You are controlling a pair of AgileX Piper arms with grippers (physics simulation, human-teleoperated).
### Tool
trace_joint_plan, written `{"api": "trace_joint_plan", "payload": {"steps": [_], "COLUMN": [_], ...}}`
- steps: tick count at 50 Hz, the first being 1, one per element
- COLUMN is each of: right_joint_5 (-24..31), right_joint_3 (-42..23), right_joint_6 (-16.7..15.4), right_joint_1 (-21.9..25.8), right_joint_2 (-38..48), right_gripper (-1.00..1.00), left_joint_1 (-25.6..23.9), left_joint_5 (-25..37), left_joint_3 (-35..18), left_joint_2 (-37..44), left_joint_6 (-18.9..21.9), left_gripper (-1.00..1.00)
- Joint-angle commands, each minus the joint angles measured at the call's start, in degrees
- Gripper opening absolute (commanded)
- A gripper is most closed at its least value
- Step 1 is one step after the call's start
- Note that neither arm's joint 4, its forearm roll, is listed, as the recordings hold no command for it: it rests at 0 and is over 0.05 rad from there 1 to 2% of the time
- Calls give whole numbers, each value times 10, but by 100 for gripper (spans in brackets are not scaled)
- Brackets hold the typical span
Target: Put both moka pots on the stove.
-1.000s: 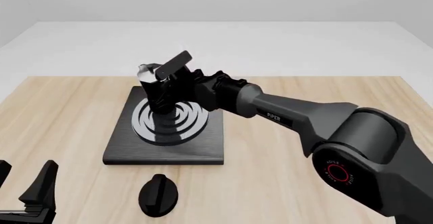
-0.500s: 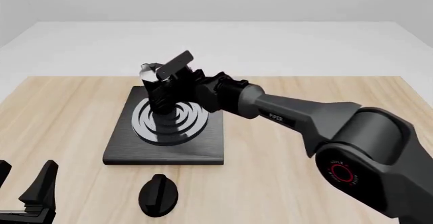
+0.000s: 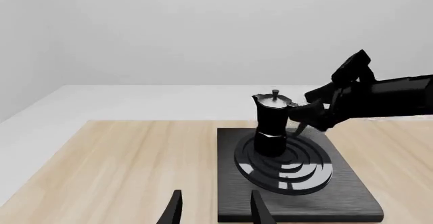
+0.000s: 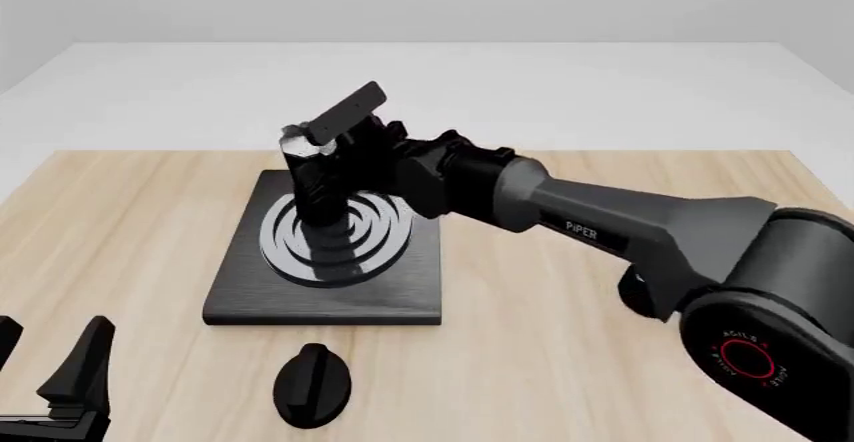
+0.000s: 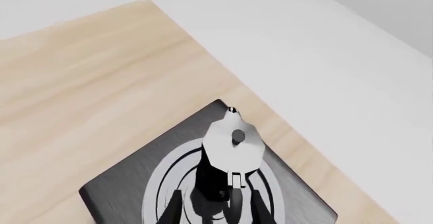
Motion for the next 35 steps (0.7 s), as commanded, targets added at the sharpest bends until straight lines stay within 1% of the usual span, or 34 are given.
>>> {"api": "trace_joint_plan", "payload": {"steps": [1,8,11,12,15,20,24,26,28,32,34,35], "right_joint_5": [-2,-1,-7,-7,-14,-27,-37,-43,-46,-58,-63,-62], "right_joint_3": [48,93,122,122,164,211,252,273,283,330,349,358], "right_joint_6": [0,12,12,12,25,43,44,56,57,73,68,77], "right_joint_1": [9,23,31,31,36,33,32,28,28,10,8,0], "right_joint_2": [-60,-120,-153,-153,-198,-260,-304,-333,-346,-396,-416,-428], "right_gripper": [100,100,100,100,100,100,100,100,100,100,100,100], "left_joint_1": [0,0,0,0,0,0,0,0,0,0,0,0], "left_joint_5": [0,0,0,0,0,0,0,0,0,0,0,0], "left_joint_3": [0,0,0,0,0,0,0,0,0,0,0,0], "left_joint_2": [0,0,0,0,0,0,0,0,0,0,0,0], "left_joint_6": [0,0,0,0,0,0,0,0,0,0,0,0], "left_gripper": [100,100,100,100,100,100,100,100,100,100,100,100]}}
